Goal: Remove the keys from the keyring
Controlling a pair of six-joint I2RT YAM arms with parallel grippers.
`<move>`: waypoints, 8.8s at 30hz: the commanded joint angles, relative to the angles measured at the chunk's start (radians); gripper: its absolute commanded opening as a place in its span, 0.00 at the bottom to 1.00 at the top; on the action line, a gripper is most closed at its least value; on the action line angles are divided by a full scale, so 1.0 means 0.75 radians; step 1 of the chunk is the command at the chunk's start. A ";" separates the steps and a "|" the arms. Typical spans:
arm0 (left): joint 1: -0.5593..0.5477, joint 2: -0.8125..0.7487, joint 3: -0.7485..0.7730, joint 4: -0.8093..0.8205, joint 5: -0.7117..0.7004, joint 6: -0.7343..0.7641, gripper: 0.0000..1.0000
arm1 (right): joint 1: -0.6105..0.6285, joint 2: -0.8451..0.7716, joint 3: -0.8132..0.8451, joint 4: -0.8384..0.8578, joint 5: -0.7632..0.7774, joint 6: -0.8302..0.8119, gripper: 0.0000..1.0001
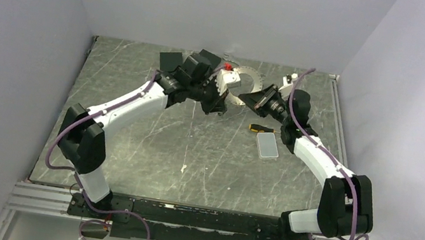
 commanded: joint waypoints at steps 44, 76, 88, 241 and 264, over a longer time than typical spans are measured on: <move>0.140 0.107 0.251 -0.880 0.067 0.751 0.00 | 0.000 -0.063 -0.054 -0.020 -0.164 -0.747 0.67; -0.026 -0.293 0.090 -0.973 -0.005 1.688 0.00 | -0.045 -0.193 0.074 -0.074 -0.607 -1.233 0.84; -0.032 -0.555 -0.208 -0.594 0.157 2.028 0.00 | 0.083 -0.223 -0.025 -0.091 -0.873 -1.434 0.62; -0.038 -0.887 -0.689 -0.091 0.610 2.405 0.00 | 0.495 -0.109 -0.205 0.866 -1.001 -0.880 0.33; -0.039 -0.885 -0.671 -0.137 0.632 2.409 0.00 | 0.532 -0.090 -0.217 0.817 -0.975 -0.959 0.45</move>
